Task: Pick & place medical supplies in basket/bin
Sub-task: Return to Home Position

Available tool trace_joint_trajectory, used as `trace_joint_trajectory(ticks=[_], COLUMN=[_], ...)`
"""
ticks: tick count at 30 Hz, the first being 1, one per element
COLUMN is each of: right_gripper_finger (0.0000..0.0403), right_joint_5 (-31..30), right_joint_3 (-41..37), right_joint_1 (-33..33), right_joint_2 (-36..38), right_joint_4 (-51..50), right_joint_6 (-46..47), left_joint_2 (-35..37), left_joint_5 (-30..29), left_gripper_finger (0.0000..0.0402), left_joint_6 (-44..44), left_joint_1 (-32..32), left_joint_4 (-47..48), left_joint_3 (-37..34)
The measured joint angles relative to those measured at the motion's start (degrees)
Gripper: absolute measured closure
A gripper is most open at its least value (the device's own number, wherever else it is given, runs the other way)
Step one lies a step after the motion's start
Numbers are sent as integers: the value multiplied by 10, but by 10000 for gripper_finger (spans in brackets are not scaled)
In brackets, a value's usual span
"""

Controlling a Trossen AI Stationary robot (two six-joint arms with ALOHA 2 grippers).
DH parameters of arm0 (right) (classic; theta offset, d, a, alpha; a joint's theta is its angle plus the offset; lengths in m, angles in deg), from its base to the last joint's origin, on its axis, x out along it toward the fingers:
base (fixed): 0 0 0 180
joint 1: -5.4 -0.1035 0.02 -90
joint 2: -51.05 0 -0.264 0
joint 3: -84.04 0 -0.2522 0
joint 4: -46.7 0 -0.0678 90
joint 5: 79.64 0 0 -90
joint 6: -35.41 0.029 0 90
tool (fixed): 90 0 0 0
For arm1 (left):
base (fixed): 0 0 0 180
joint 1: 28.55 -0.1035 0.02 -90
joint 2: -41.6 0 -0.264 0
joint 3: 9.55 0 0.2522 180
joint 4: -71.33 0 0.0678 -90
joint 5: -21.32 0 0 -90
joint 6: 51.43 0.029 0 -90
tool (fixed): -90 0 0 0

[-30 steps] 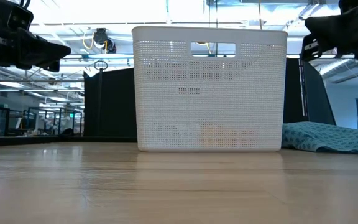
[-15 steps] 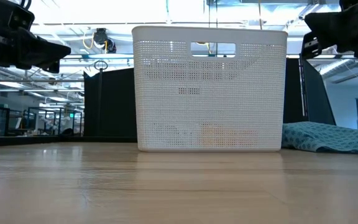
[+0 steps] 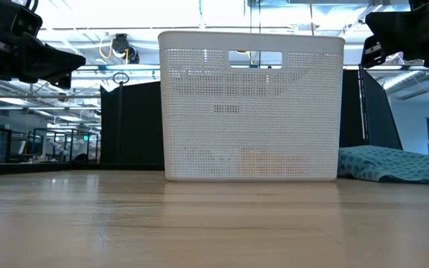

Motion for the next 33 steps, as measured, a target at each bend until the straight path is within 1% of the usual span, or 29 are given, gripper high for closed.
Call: trace_joint_trajectory(ticks=[6, 11, 33], right_gripper_finger=[403, 403, 403], right_joint_5=[0, 0, 1], right_joint_3=[0, 0, 0], right_joint_1=[0, 0, 0], right_joint_2=[0, 0, 0], right_joint_4=[0, 0, 0], right_joint_6=[0, 0, 0], left_joint_2=[0, 0, 0], left_joint_5=[0, 0, 0], left_gripper_finger=[372, 361, 360], left_joint_6=[2, 2, 2], left_joint_1=[0, 0, 0], left_joint_4=[0, 0, 0], left_joint_3=[0, 0, 0])
